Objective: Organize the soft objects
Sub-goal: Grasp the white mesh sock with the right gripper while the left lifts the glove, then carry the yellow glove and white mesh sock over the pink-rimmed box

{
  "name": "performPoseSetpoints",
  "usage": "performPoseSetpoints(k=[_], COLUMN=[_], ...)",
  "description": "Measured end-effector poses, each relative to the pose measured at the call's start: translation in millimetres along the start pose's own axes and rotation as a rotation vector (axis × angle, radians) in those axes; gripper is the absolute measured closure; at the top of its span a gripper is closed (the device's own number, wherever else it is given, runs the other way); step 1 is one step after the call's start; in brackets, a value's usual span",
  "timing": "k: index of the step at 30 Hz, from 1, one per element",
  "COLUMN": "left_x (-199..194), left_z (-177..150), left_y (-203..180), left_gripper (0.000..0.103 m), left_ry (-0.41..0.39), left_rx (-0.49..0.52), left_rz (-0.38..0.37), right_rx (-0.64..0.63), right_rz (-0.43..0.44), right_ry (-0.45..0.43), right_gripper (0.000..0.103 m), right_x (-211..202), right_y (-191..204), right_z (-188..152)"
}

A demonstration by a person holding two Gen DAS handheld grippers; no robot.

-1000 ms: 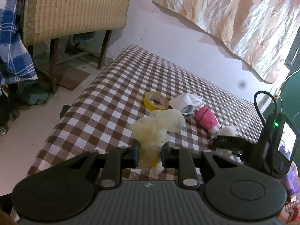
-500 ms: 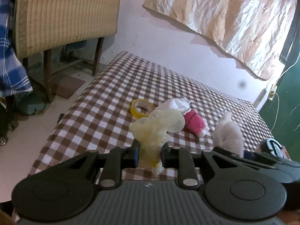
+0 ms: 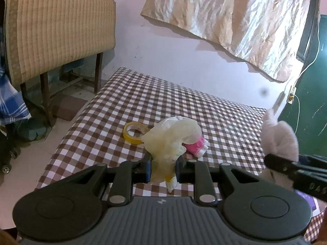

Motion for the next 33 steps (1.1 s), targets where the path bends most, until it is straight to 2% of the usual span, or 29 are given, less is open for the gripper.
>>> performPoseSetpoints(k=[12, 16, 33], left_x=[-8, -14, -41], left_z=[-2, 3, 36], left_y=[-13, -12, 21], left_gripper=[0.079, 0.079, 0.079], left_ry=[0.009, -0.006, -0.068], left_rx=[-0.008, 0.003, -0.023], left_rz=[-0.002, 0.018, 0.116], right_rx=[0.049, 0.055, 0.085], right_rz=[-0.048, -0.058, -0.074], right_ry=[-0.038, -0.046, -0.105], right_gripper=[0.058, 0.058, 0.058], right_x=[-30, -40, -60], right_y=[-47, -59, -84], right_z=[-1, -2, 5])
Point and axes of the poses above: each gripper's, at about its wrist camera, not at the fingertips, and x roughly the way its jaws point, y to its left, z to its top, the point moved 7 cm from there along x, roughly the way its jaws point, and after that the axes turned 2 degrees about -y, right-handed, at the moved point
